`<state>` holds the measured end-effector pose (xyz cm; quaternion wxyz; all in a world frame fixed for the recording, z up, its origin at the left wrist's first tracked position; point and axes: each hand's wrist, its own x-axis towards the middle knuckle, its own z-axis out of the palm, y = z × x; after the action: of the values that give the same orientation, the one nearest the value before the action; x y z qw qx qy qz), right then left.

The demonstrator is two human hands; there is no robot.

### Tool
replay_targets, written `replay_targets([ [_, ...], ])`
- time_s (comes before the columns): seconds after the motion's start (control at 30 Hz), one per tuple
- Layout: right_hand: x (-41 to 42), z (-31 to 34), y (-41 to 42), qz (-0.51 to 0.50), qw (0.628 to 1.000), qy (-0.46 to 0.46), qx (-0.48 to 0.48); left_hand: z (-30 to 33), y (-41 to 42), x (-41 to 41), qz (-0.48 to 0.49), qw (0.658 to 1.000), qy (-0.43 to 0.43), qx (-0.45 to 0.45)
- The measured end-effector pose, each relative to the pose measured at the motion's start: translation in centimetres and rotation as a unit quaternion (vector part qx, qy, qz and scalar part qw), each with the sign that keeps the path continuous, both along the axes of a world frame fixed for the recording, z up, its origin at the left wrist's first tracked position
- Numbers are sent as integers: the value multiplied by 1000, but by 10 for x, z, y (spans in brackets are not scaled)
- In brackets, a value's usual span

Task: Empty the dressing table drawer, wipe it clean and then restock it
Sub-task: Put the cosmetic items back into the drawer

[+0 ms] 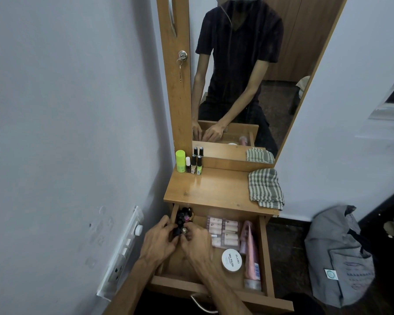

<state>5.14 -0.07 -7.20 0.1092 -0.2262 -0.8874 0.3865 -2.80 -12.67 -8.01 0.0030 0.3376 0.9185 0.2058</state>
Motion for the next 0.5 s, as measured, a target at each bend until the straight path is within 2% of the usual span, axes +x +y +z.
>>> replay_targets([
  [0.23, 6, 0, 3, -22, 1000, 4, -8, -1, -2, 1, 7, 1000, 7, 22],
  [0.5, 7, 6, 11, -47, 998, 50, 0, 7, 0, 2, 22, 990, 46, 134],
])
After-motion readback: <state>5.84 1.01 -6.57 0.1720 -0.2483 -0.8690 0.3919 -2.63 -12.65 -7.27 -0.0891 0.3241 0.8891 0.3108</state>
